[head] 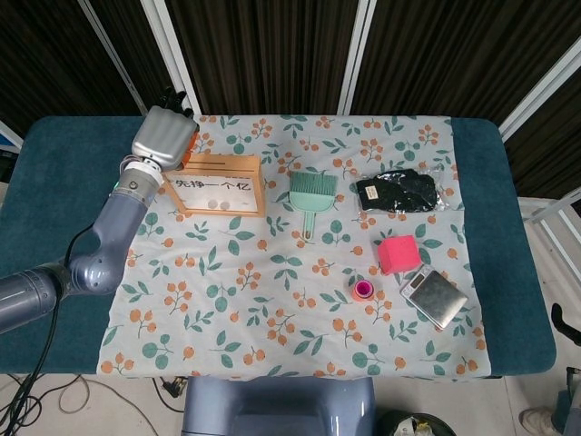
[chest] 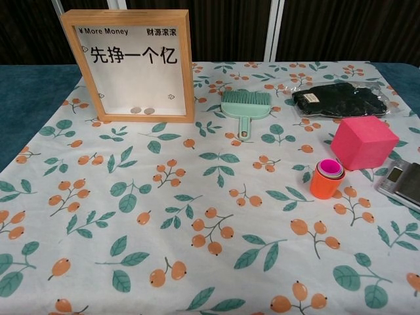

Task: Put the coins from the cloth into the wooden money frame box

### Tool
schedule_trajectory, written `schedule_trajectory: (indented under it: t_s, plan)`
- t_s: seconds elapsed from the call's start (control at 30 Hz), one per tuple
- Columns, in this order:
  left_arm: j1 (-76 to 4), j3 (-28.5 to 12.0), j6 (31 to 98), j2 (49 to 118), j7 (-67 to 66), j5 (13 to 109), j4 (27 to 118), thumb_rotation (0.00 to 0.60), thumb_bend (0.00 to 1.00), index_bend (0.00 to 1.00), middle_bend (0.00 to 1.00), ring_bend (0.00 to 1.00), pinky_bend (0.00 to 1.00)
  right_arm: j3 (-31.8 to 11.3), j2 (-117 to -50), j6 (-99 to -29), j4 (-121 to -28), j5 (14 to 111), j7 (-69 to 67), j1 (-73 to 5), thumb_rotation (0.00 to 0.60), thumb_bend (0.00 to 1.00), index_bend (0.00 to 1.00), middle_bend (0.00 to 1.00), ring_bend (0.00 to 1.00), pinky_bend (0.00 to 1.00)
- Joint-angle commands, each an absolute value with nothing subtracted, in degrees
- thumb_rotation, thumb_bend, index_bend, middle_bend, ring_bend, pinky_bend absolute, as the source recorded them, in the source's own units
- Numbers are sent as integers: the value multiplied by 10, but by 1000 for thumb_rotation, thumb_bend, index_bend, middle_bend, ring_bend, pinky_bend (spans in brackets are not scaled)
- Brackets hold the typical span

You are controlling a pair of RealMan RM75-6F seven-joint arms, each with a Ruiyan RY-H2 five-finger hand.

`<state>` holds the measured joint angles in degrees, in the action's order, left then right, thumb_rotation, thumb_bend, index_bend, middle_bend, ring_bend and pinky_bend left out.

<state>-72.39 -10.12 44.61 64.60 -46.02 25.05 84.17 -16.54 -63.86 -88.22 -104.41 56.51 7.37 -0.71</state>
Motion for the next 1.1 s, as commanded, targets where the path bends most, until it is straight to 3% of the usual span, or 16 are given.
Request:
schedule_trajectory:
  t_s: [0.03,1.1]
  plan:
    - [-724,-95,434,643,-451,240,841,600,848,747,283,0,0,-166,-639,-883,-1044,565,74,-7,600,395,128,26,0,0]
    - [-731,-83,417,691,-369,288,787,600,798,682,279,0,0,-166,-638,-882,-1045,560,77,-7,600,394,128,26,0,0]
